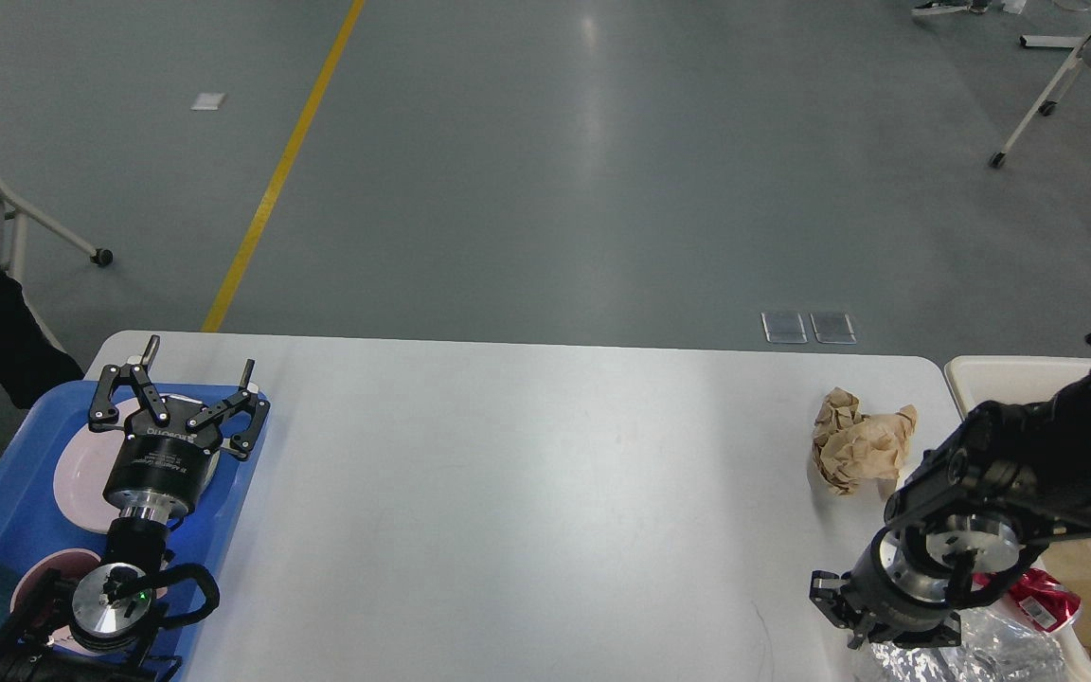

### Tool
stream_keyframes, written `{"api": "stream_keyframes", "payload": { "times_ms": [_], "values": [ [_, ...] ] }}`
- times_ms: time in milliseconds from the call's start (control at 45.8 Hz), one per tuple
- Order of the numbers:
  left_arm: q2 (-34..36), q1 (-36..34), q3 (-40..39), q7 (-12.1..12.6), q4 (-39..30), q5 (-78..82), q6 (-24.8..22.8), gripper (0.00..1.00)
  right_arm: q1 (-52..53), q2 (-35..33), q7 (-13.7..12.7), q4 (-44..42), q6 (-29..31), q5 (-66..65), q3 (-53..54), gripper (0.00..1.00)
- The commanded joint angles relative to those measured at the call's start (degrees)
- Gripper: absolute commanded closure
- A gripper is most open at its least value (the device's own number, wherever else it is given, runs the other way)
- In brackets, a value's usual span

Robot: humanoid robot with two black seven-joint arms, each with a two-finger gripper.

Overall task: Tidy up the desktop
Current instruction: 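Carry the silver bag into the white bin and release it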

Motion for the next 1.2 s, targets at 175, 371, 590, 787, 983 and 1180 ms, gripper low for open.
{"api": "stream_keyframes", "payload": {
  "times_ms": [175, 371, 590, 787, 983, 1180],
  "values": [
    [0.01, 0.00, 0.08, 0.00, 0.00, 0.04, -0.01, 0.04, 29.38, -2.31, -0.05, 9.97, 16.02, 3.22, -4.87, 1.00],
    [0.01, 0.00, 0.00, 0.00, 0.00, -0.05, -0.01, 0.04, 45.47, -4.78, -0.05, 11.82, 24.64, 3.75, -8.12, 1.00],
    [0.01, 0.00, 0.00, 0.00, 0.00, -0.05, -0.01, 0.04, 47.42, -5.22, -0.05, 11.30, 22.63, 4.46, -11.46, 1.00],
    [0.01, 0.00, 0.00, 0.00, 0.00, 0.03, -0.01, 0.04, 43.73, -7.33, -0.22, 8.05, 13.84, 3.67, -17.96, 1.00],
    [0.01, 0.00, 0.00, 0.00, 0.00, -0.05, -0.01, 0.04, 29.07, -9.52, -0.31, -5.12, 6.72, 3.93, -19.90, 1.00],
    [0.01, 0.00, 0.00, 0.00, 0.00, 0.04, -0.01, 0.04, 11.93, -13.39, -0.31, -19.98, 0.92, 5.51, -16.92, 1.00]
  ]
}}
